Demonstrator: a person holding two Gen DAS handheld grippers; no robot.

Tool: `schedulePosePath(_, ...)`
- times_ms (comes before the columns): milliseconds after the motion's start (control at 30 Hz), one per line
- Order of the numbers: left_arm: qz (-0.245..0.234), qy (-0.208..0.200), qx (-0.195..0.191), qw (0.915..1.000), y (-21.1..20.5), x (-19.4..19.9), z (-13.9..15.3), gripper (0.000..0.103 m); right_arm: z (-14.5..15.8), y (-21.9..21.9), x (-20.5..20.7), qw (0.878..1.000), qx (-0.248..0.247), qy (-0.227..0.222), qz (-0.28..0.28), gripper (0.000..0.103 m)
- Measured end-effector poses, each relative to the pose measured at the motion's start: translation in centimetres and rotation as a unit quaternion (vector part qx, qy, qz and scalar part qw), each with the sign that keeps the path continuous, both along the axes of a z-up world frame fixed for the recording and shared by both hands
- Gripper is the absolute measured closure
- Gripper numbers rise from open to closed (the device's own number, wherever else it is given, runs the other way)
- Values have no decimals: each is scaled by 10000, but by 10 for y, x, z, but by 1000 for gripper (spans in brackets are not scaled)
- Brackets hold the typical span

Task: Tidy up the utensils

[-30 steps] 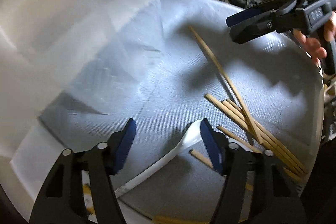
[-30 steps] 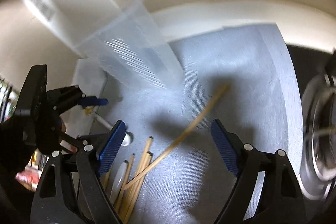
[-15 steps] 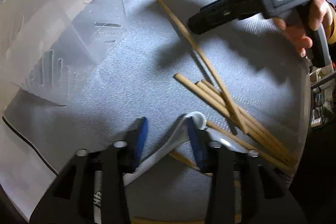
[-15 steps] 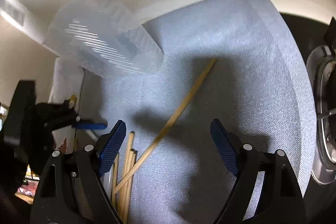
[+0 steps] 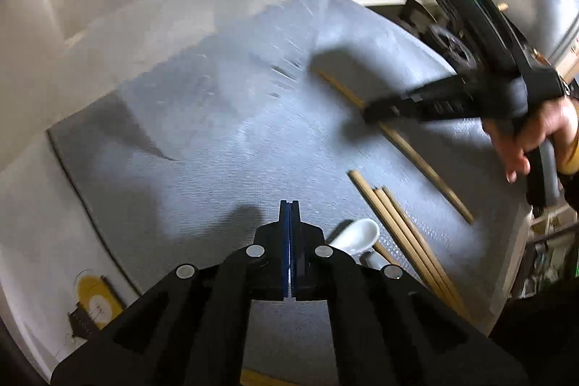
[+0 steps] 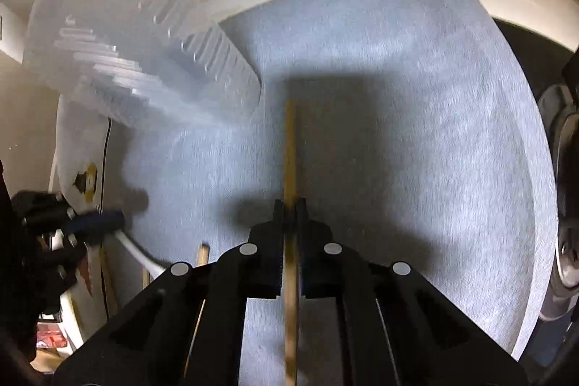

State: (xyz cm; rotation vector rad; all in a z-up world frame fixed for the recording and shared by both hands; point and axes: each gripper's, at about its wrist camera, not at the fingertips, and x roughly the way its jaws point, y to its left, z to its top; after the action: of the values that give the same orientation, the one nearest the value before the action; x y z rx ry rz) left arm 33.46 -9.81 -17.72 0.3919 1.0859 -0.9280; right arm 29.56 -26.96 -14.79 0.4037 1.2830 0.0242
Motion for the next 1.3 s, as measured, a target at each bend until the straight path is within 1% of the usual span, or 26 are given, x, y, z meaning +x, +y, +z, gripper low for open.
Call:
schedulePosePath(67, -196, 43, 51, 9998, -3, -3, -2, 103, 1, 1, -4, 10000, -9, 27, 61, 96)
schedulePosePath(100, -362, -19, 129, 9993, -7, -10, -4, 102, 2, 1, -6, 10000, -7, 45, 75, 96)
schedulePosePath(133, -492, -73, 193, 9986, -15, -13, -7, 97, 2, 1, -7, 10000, -7, 64, 49, 96)
schedulePosePath(200, -800, -105, 306, 9963, -20, -20, -9, 67, 3, 0, -10, 10000, 5, 89, 33, 93)
schedulePosePath(233, -828, -144, 345, 9959, -20, -16, -12, 48, 3, -1, -12, 9999, 4, 103, 13, 93)
schedulePosePath(267, -801, -221, 389, 9958, -19, -15, -12, 48, 2, -2, -13, 9999, 21, 109, -1, 93)
schedulePosePath(333, -760, -143, 538, 9956, -9, -11, -13, 47, 1, -4, -19, 9999, 62, 129, -9, 93)
schedulePosePath(467, -812, -368, 1217, 9886, -8, -10, -33, 47, 0, -7, -22, 9999, 71, 116, 8, 93)
schedulePosePath(500, -733, -396, 1205, 9892, -3, -10, -33, 49, -1, -7, -22, 9999, 70, 113, 7, 93)
schedulePosePath(533, -666, -388, 1251, 9891, -4, -10, -34, 53, -1, -8, -21, 9999, 72, 117, 1, 93)
schedulePosePath(567, -500, -195, 1273, 9904, -6, -5, -34, 62, -1, -8, -21, 9999, 74, 119, -5, 93)
schedulePosePath(600, -259, 20, 1279, 9914, -8, 0, -34, 64, -1, -9, -21, 9999, 71, 118, -2, 93)
schedulePosePath(667, 288, 176, 1393, 9897, -10, 8, -34, 79, -1, -9, -20, 9999, 69, 115, 1, 93)
schedulePosePath(733, 936, 442, 1516, 9830, -10, 16, -34, 80, 1, -7, -22, 9999, 74, 116, -11, 93)
schedulePosePath(767, 1367, 669, 1529, 9765, -7, 20, -35, 80, 0, -7, -23, 9999, 81, 115, -16, 93)
schedulePosePath(867, 2110, 1083, 1660, 9572, -1, 21, -36, 81, -1, -6, -25, 9999, 109, 110, -36, 93)
schedulePosePath(900, 2299, 1203, 1658, 9514, 2, 20, -37, 80, -2, -7, -25, 9999, 118, 108, -36, 93)
schedulePosePath(933, 2443, 1268, 1629, 9475, 4, 19, -36, 77, -2, -7, -25, 9999, 125, 105, -33, 93)
schedulePosePath(967, 2622, 1338, 1549, 9431, 5, 15, -35, 71, -1, -9, -24, 9999, 125, 102, -25, 93)
schedulePosePath(1033, 2726, 1435, 1420, 9407, 4, 11, -32, 66, 0, -10, -25, 9999, 138, 93, -14, 93)
schedulePosePath(1067, 2728, 1390, 1328, 9427, 2, 9, -29, 56, 0, -12, -25, 9999, 144, 93, -6, 93)
schedulePosePath(1133, 2557, 1003, 1300, 9527, -5, 5, -22, 43, 1, -13, -26, 9998, 154, 94, 8, 92)
schedulePosePath(1167, 2386, 897, 1191, 9596, -14, 5, -18, 42, 1, -14, -27, 9998, 151, 93, 12, 92)
schedulePosePath(1233, 2015, 882, 1029, 9701, -26, 3, -16, 42, 3, -16, -29, 9999, 146, 90, -2, 92)
schedulePosePath(1267, 1751, 812, 1010, 9760, -36, 2, -17, 42, 3, -17, -30, 9998, 163, 89, -19, 92)
schedulePosePath(1300, 1534, 718, 1076, 9797, -43, 2, -20, 42, 3, -18, -31, 9998, 173, 88, -39, 92)
